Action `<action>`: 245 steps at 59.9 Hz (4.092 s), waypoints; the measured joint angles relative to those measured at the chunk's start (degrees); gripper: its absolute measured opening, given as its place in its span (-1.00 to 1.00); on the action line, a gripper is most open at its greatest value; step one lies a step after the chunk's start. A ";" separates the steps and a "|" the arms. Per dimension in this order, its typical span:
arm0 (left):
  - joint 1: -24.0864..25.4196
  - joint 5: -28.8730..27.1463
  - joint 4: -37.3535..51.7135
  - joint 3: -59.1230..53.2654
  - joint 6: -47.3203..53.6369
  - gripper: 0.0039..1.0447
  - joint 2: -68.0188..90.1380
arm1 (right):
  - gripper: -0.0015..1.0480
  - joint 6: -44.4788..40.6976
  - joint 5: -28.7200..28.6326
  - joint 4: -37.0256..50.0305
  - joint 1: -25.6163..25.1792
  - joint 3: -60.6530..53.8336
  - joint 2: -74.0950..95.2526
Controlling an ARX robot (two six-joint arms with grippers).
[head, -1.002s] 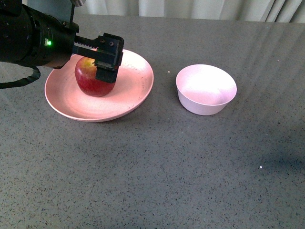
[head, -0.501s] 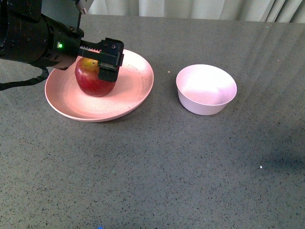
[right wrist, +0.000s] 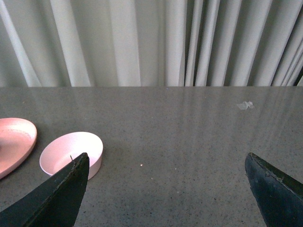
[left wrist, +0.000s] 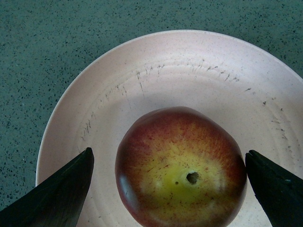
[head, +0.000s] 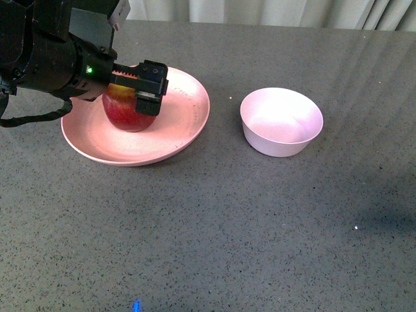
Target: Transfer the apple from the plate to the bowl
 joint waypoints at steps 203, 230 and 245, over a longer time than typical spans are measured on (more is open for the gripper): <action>-18.16 7.80 -3.98 8.26 -0.59 0.84 -4.33 | 0.83 0.00 0.02 0.00 0.00 0.00 0.00; 4.74 -9.92 38.64 -26.38 -1.55 -0.20 -28.04 | 0.83 0.00 -0.07 0.00 0.00 0.00 0.02; 9.09 -4.55 39.52 -41.24 -1.33 -0.97 -39.82 | 0.83 0.00 0.00 0.00 0.00 0.00 0.00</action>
